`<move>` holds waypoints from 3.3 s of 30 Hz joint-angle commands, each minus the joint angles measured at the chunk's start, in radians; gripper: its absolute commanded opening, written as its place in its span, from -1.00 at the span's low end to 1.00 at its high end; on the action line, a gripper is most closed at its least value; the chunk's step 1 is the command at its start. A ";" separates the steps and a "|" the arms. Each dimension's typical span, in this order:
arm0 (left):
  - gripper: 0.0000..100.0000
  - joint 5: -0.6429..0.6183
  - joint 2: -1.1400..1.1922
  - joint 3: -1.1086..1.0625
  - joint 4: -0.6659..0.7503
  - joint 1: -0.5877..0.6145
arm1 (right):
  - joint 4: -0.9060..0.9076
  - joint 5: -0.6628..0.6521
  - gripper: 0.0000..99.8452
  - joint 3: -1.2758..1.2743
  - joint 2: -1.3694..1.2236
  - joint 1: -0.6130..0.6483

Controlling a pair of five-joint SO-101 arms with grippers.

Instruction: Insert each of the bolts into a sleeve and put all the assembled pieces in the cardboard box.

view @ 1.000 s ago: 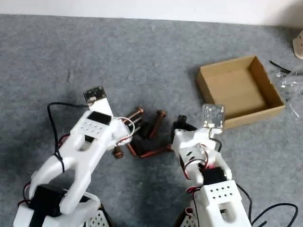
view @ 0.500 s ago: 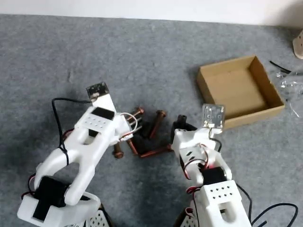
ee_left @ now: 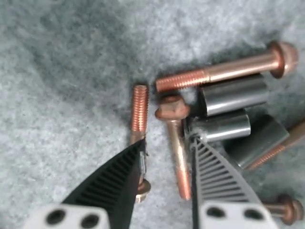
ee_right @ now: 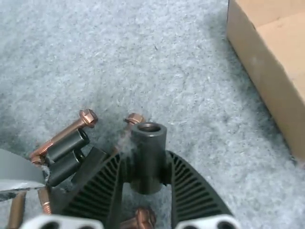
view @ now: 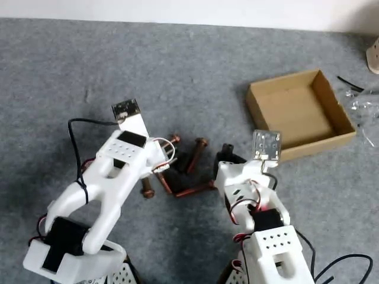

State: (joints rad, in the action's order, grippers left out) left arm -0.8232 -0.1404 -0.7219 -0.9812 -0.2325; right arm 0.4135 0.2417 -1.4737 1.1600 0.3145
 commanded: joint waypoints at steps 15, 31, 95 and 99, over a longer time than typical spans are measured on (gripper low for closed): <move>-0.69 -0.043 0.188 0.064 0.057 -0.045 | -0.036 -0.017 -0.99 0.004 0.024 -0.010; -0.69 -0.043 0.189 0.065 -0.064 -0.108 | -0.036 -0.017 -0.99 0.004 0.024 -0.010; -0.99 0.186 -1.015 -0.532 0.124 0.082 | -0.036 -0.064 -0.99 -0.033 0.070 0.001; -0.99 0.239 -1.198 -0.613 0.126 0.082 | -0.033 -0.100 -0.99 -0.119 0.249 0.041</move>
State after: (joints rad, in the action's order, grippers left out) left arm -0.6299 -1.1531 -1.2958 -0.8800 -0.1619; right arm 0.4135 0.1741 -1.5612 1.2843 0.3237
